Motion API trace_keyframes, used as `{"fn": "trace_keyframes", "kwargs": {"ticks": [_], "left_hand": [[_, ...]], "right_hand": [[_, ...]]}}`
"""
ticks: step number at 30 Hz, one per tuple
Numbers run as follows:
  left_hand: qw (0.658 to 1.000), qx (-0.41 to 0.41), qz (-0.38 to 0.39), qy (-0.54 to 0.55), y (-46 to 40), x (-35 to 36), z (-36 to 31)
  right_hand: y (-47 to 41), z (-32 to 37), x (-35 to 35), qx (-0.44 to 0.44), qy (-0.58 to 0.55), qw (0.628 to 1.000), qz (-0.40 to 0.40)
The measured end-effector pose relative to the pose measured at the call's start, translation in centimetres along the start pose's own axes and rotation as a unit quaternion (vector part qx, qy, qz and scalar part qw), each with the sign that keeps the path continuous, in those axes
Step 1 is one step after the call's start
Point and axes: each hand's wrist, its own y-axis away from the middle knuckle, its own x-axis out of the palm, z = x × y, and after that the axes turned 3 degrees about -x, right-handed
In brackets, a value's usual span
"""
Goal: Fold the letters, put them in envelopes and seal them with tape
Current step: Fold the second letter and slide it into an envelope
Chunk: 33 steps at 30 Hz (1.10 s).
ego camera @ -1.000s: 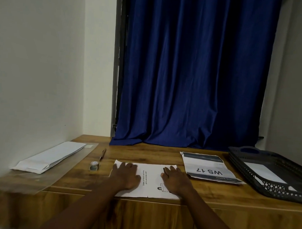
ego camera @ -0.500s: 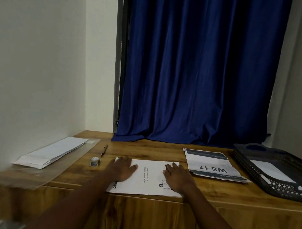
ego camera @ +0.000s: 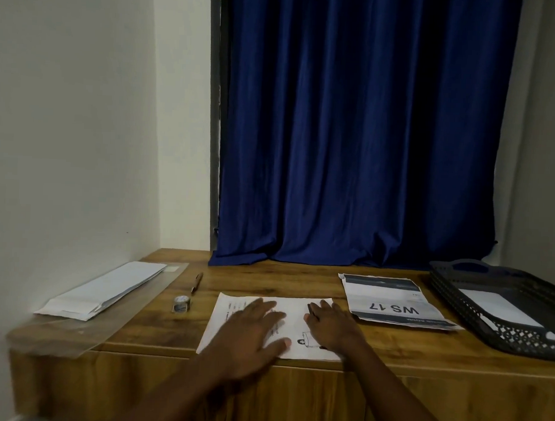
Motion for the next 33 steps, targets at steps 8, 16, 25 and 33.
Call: {"fn": "trace_keyframes", "kwargs": {"ticks": [8, 16, 25, 33], "left_hand": [[0.999, -0.032, 0.022, 0.015, 1.7, 1.4, -1.5], [0.999, -0.007, 0.031, -0.015, 1.3, 1.5, -0.9], [0.997, 0.032, 0.076, -0.010, 1.4, -0.1, 0.3], [1.000, 0.001, 0.022, -0.010, 0.9, 0.3, -1.4]], "right_hand": [[4.6, -3.3, -2.9, -0.055, -0.397, 0.899, -0.178], [9.4, -6.2, -4.3, -0.134, -0.087, 0.986, -0.045], [11.2, -6.3, -1.6, -0.179, 0.018, 0.976, -0.122], [10.6, -4.4, -3.0, -0.136, -0.102, 0.950, -0.261]]}}
